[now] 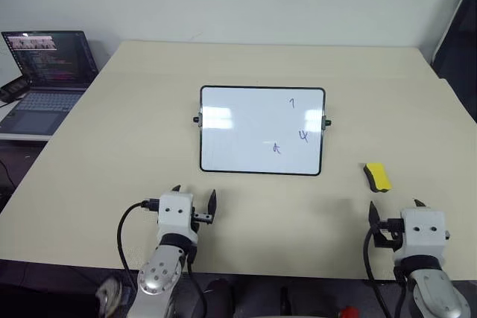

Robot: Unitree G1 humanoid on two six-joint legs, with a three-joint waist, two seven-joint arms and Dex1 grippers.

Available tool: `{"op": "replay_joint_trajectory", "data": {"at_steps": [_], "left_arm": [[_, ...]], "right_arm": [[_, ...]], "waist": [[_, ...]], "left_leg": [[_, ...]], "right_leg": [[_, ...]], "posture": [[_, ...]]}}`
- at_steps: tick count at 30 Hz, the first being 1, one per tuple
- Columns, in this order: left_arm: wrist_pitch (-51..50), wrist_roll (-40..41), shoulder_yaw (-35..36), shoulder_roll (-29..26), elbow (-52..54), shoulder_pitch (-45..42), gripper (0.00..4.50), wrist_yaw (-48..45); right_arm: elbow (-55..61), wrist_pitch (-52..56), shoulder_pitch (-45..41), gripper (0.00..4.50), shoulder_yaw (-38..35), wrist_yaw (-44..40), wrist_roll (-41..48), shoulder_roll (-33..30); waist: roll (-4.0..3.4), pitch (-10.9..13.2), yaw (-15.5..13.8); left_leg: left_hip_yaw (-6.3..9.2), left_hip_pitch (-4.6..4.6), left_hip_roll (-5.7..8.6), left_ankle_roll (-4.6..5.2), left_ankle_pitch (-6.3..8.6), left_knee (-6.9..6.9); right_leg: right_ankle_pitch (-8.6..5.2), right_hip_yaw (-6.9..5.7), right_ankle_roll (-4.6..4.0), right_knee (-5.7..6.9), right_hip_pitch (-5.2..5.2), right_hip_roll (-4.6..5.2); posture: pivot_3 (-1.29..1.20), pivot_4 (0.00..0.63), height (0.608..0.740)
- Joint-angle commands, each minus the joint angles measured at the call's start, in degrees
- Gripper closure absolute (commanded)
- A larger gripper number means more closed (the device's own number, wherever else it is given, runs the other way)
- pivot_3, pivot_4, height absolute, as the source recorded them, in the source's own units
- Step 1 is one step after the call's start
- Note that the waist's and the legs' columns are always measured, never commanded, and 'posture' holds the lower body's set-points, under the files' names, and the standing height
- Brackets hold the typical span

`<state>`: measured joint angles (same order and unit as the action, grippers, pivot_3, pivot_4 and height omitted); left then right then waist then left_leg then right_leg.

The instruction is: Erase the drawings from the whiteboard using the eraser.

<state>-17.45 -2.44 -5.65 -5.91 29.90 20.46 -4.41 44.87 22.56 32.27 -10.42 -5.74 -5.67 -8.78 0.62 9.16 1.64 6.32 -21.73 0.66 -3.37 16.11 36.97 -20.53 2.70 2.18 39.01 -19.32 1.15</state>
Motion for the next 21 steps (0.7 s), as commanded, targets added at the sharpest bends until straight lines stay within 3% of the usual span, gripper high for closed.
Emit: {"op": "replay_joint_trajectory", "data": {"at_steps": [1, 7, 21], "left_arm": [[0.42, -0.32, -0.47, 0.19, 3.41, 0.12, 0.0, 0.25], [-0.15, -0.5, -1.48, 0.25, 3.61, -0.09, 0.0, 0.3], [-0.29, 0.26, -0.11, -0.43, -1.67, -9.66, 0.0, -0.62]], "right_arm": [[2.89, -0.65, 0.02, 0.03, -0.86, -0.23, -1.14, -0.95], [3.22, -0.38, 0.9, 0.03, -2.29, -0.15, -0.21, -0.24], [1.82, 0.01, -1.43, 0.03, -1.18, 3.53, -2.23, 3.73]], "waist": [[0.0, 0.0, 0.0], [0.0, 0.0, -0.01], [-0.01, -0.01, -0.01]], "left_leg": [[0.01, 0.0, -0.01, 0.0, 0.0, 0.0], [0.0, -0.02, 0.0, 0.0, 0.0, -0.01], [0.0, -0.01, 0.01, 0.0, 0.0, -0.01]], "right_leg": [[0.0, -0.01, 0.0, 0.0, 0.0, -0.01], [0.0, 0.0, 0.0, -0.01, 0.0, -0.01], [0.0, -0.02, 0.0, 0.01, -0.01, -0.01]], "posture": [[0.0, 0.15, 0.74], [0.0, 0.15, 0.74], [0.0, 0.15, 0.74]]}}
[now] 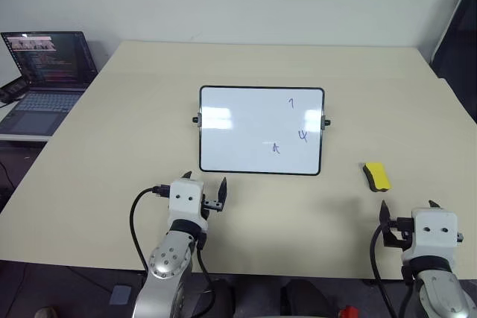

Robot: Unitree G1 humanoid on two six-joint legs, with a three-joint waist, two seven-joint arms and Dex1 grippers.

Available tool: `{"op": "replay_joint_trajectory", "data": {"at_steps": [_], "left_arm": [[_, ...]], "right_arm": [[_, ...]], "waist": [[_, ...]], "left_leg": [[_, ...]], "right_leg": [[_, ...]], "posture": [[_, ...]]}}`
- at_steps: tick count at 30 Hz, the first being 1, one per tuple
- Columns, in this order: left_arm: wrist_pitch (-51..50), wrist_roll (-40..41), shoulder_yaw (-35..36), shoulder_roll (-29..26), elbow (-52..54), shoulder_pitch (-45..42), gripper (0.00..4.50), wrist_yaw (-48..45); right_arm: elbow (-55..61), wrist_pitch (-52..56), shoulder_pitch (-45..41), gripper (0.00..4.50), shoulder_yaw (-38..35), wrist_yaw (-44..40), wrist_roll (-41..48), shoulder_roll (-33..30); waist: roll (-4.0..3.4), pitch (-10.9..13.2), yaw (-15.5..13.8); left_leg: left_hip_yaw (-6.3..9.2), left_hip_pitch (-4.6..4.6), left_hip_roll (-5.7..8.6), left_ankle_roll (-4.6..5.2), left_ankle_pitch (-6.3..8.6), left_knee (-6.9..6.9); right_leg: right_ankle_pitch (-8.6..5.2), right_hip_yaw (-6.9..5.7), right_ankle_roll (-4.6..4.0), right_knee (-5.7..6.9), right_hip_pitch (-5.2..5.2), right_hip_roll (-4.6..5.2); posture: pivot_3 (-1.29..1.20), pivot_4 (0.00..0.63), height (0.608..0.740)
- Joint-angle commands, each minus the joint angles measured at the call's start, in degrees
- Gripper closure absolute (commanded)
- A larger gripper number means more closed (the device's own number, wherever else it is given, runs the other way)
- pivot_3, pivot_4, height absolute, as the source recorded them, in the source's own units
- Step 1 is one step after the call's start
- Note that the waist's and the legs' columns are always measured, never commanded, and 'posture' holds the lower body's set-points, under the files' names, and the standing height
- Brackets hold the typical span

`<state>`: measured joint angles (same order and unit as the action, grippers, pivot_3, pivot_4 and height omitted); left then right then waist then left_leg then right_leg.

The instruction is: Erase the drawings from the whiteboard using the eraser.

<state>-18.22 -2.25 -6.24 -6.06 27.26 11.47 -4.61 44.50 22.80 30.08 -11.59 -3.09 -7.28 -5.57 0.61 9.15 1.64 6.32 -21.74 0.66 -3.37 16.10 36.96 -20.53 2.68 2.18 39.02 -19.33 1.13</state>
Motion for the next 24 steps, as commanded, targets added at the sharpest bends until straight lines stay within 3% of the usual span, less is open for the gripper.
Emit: {"op": "replay_joint_trajectory", "data": {"at_steps": [1, 11, 16, 24], "left_arm": [[0.27, 0.23, 0.54, -0.36, 0.77, -1.07, 0.0, -0.55], [1.81, 3.71, 2.91, -4.21, -3.74, -7.37, 0.0, -6.94], [3.99, 9.37, 1.66, -9.94, -9.53, -17.41, 0.0, -19.68], [3.25, 16.73, -3.55, -13.09, -18.52, -32.01, 0.0, -38.54]], "right_arm": [[2.37, -0.15, 0.78, 0.03, -0.11, 1.03, -0.68, 0.75], [2.64, 2.8, -0.5, 0.03, -1.68, -0.17, 2.51, 1.35], [3.34, 4.99, -2.01, 0.03, -4.37, -1.93, 3.71, -0.64], [3.46, 13.09, -8.97, 0.03, -8.74, -4.01, 8.99, -3.09]], "waist": [[0.0, 0.0, 0.0], [-0.01, 0.0, 0.02], [-0.01, -0.01, -0.25], [-0.02, -0.01, 0.16]], "left_leg": [[0.01, -0.01, -0.01, 0.0, 0.0, -0.01], [-0.01, 0.01, -0.01, 0.0, 0.0, 0.0], [0.0, 0.02, 0.02, -0.01, -0.01, 0.02], [-0.08, 0.02, 0.03, -0.02, -0.02, 0.03]], "right_leg": [[0.0, 0.0, 0.0, -0.02, -0.01, 0.0], [0.0, 0.0, 0.0, 0.02, 0.0, 0.0], [0.0, -0.1, 0.0, 0.05, 0.01, -0.01], [0.01, -0.16, 0.0, 0.05, -0.01, -0.03]], "posture": [[0.0, 0.15, 0.74], [0.0, 0.15, 0.74], [0.0, 0.15, 0.74], [0.0, 0.15, 0.74]]}}
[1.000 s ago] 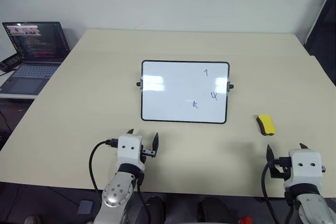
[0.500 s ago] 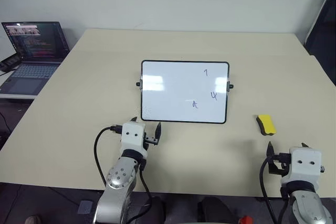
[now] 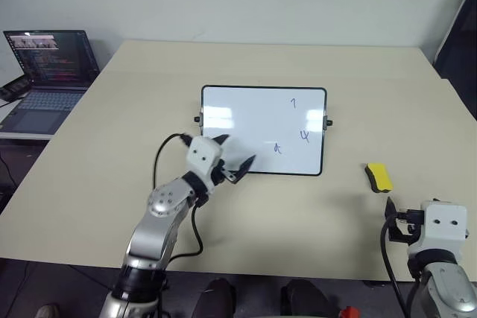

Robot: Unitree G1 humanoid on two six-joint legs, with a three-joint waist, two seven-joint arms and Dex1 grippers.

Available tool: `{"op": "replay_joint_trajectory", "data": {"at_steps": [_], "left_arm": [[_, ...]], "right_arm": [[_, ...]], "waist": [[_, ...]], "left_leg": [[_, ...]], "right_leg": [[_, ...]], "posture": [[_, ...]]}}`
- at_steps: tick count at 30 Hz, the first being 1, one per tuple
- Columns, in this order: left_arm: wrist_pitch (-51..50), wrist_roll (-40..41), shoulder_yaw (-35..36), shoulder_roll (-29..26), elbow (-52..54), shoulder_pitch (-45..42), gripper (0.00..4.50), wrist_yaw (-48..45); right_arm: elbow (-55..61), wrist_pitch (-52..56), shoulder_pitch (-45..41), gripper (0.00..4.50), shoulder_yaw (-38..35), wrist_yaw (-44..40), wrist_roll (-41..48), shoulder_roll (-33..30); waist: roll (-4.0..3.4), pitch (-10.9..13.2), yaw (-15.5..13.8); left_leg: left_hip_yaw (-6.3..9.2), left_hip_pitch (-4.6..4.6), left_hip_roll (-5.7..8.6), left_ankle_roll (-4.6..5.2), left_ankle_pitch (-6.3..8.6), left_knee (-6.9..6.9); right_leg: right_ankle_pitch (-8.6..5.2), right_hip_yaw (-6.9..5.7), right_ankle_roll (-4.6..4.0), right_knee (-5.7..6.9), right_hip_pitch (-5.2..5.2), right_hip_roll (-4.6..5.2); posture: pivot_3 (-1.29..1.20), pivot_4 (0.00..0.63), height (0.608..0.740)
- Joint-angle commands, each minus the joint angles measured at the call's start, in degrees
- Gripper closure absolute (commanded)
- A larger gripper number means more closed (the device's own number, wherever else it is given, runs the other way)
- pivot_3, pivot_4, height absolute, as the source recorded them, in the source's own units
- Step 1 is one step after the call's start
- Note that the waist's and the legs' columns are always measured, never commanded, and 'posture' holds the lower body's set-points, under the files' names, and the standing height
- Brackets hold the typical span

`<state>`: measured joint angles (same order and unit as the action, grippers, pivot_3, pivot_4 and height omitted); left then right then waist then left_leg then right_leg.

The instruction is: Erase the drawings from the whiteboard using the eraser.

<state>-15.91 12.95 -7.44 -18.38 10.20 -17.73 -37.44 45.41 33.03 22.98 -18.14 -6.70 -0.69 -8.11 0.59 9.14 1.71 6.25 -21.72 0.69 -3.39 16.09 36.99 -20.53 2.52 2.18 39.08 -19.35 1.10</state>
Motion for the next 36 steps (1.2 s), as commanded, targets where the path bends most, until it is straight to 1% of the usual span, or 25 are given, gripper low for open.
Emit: {"op": "replay_joint_trajectory", "data": {"at_steps": [1, 5, 10, 12, 17, 20, 23, 30, 36], "left_arm": [[1.2, 1.62, -3.1, -0.89, -2.41, -3.65, 0.0, -7.18], [1.45, 3.49, -5.71, -0.13, -7.26, -8.12, 0.0, -14.52], [5.47, 2.61, -9.61, 0.58, -14.69, -12.52, 0.0, -23.22], [7.46, 1.81, -10.57, 1.1, -17.43, -14.07, 0.0, -25.16], [13.7, -0.87, -12.75, 2.28, -24.03, -16.01, 0.0, -28.51], [17.8, -3.07, -13.68, 3.5, -28.31, -17.15, 0.0, -28.94], [19.06, -3.75, -13.8, 4.97, -30.12, -18.03, 0.0, -29.07], [19.8, -4.69, -13.54, 5.81, -29.73, -18.03, 0.0, -29.48], [19.21, -5.02, -13.39, 6.07, -28.96, -17.78, 0.0, -29.31]], "right_arm": [[2.59, 4.03, -2.79, 0.03, -2.84, -0.4, 3.18, -0.48], [2.48, 9.51, -7.31, 0.03, -5.41, -1.05, 7.7, -0.6], [-0.04, 16.08, -13.66, 0.03, -7.43, -1.57, 11.46, -2.98], [-1.35, 18.27, -15.71, 0.03, -7.5, -1.82, 12.72, -3.76], [-4.74, 19.71, -17.91, 0.03, -7.03, -2.18, 14.43, -4.6], [-7.96, 18.42, -19.04, 0.03, -6.15, -2.17, 14.48, -4.89], [-11.84, 16.19, -19.93, 0.03, -5.31, -2.23, 14.08, -5.14], [-15.76, 13.13, -21.27, 0.03, -4.52, -2.12, 14.0, -6.33], [-18.53, 11.73, -23.05, 0.03, -3.61, -1.55, 14.05, -5.86]], "waist": [[-0.01, -0.01, 0.13], [-0.02, -0.01, 0.18], [-0.02, -0.01, 0.09], [-0.02, -0.01, 0.11], [-0.02, -0.01, 0.13], [-0.02, -0.01, 0.13], [-0.01, 0.0, 0.13], [-0.02, -0.01, 0.17], [-0.01, -0.01, 0.15]], "left_leg": [[-0.02, 0.01, 0.0, 0.0, 0.0, 0.0], [-0.04, 0.01, -0.02, 0.01, 0.0, 0.0], [-0.03, -0.01, 0.01, 0.02, 0.0, 0.02], [-0.03, 0.0, 0.04, 0.03, 0.0, 0.03], [-0.03, -0.03, 0.02, 0.03, 0.0, 0.02], [-0.03, -0.03, 0.04, 0.04, 0.0, 0.03], [-0.02, -0.03, 0.05, 0.05, 0.0, 0.04], [-0.03, -0.05, 0.05, 0.05, 0.0, 0.04], [-0.02, -0.05, 0.05, 0.06, -0.01, 0.04]], "right_leg": [[0.0, 0.01, 0.0, 0.0, 0.0, -0.01], [0.0, 0.03, 0.0, 0.0, 0.0, -0.04], [0.0, 0.01, 0.0, 0.0, 0.0, -0.05], [0.0, 0.01, 0.0, 0.01, 0.0, -0.06], [0.0, 0.02, 0.0, 0.0, -0.02, -0.06], [0.0, 0.02, 0.0, 0.0, -0.02, -0.06], [0.0, 0.02, 0.0, 0.01, -0.02, -0.06], [0.0, 0.03, 0.01, 0.03, -0.04, -0.06], [0.0, 0.02, 0.01, 0.04, -0.04, -0.06]], "posture": [[0.0, 0.15, 0.74], [0.0, 0.15, 0.74], [0.0, 0.15, 0.74], [0.0, 0.15, 0.74], [0.0, 0.15, 0.74], [0.0, 0.15, 0.74], [0.0, 0.15, 0.74], [0.0, 0.15, 0.74], [0.0, 0.15, 0.74]]}}
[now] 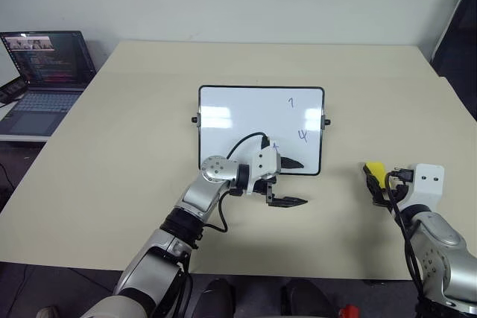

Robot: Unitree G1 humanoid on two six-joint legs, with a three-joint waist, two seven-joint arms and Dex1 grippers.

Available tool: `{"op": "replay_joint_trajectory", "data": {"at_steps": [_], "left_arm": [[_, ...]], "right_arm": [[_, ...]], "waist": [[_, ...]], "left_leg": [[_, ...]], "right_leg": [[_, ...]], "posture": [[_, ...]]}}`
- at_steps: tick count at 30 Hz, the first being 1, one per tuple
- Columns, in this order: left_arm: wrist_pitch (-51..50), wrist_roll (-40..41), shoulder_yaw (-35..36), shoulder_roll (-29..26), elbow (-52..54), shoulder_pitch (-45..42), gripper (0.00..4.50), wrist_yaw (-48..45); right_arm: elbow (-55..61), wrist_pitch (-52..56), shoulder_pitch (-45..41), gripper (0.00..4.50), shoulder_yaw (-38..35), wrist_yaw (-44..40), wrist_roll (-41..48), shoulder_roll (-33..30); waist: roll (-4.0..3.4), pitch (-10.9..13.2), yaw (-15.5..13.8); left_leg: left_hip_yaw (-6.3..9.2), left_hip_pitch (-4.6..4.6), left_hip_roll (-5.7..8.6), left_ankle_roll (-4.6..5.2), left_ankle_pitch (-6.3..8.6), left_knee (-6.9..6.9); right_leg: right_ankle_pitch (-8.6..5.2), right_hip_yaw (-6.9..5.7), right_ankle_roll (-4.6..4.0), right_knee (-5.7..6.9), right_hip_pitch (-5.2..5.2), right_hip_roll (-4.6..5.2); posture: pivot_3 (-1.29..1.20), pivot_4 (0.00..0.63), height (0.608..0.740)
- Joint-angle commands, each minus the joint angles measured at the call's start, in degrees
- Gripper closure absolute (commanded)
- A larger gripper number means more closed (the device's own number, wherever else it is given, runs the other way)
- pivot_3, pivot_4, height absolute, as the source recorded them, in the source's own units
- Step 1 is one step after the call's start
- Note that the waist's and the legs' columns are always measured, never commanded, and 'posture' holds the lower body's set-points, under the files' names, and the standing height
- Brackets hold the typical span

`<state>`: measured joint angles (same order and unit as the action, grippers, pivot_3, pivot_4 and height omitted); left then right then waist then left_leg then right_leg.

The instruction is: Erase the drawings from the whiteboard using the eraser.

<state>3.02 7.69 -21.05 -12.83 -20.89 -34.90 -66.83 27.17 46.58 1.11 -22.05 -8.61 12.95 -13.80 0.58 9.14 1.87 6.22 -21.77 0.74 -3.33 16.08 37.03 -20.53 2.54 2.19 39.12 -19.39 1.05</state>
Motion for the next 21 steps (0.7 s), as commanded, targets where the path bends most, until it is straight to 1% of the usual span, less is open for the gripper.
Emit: {"op": "replay_joint_trajectory", "data": {"at_steps": [1, 10, 15, 18, 21], "left_arm": [[-0.05, 0.37, 0.24, 0.64, 2.49, -0.47, 0.0, 0.17], [-0.94, 0.61, 1.24, 1.06, 4.53, 0.0, 0.0, 3.08], [-1.69, 0.58, 1.03, 0.89, 5.73, 0.23, 0.0, 3.04], [-2.64, 1.26, 1.77, 1.55, 5.47, -0.44, 0.0, 3.55], [-2.6, 1.14, 1.78, 1.52, 5.51, -0.44, 0.0, 3.51]], "right_arm": [[-0.84, -2.07, -1.6, 0.03, 0.48, 0.55, 0.46, 0.06], [-2.39, -3.43, -2.02, 0.03, 2.25, 1.21, 0.5, 1.05], [-2.78, -3.54, -1.81, 0.03, 2.23, 1.53, 0.89, 1.46], [-3.91, -3.1, -2.65, 0.03, 0.68, 2.24, 1.97, 2.13], [-4.09, -3.45, -2.48, 0.62, 0.51, 2.61, 2.19, 1.92]], "waist": [[0.0, 0.0, 0.02], [0.0, 0.0, -0.01], [0.0, 0.0, 0.01], [0.0, 0.0, 0.0], [0.0, 0.0, -0.01]], "left_leg": [[0.0, 0.0, 0.0, 0.0, 0.0, 0.0], [0.0, -0.01, 0.0, 0.0, 0.0, 0.01], [0.0, 0.0, -0.01, 0.0, -0.01, 0.01], [0.01, -0.01, -0.01, 0.0, -0.01, 0.01], [0.0, -0.01, 0.0, 0.0, -0.01, 0.01]], "right_leg": [[0.0, 0.0, 0.0, 0.0, 0.0, 0.0], [0.0, 0.01, 0.0, 0.0, 0.0, 0.01], [0.0, 0.01, 0.0, 0.01, 0.0, 0.01], [0.0, 0.0, 0.0, 0.01, 0.0, 0.01], [0.0, 0.01, 0.0, 0.01, 0.0, 0.01]], "posture": [[0.0, 0.15, 0.74], [0.0, 0.15, 0.74], [0.0, 0.15, 0.74], [0.0, 0.15, 0.74], [0.0, 0.15, 0.74]]}}
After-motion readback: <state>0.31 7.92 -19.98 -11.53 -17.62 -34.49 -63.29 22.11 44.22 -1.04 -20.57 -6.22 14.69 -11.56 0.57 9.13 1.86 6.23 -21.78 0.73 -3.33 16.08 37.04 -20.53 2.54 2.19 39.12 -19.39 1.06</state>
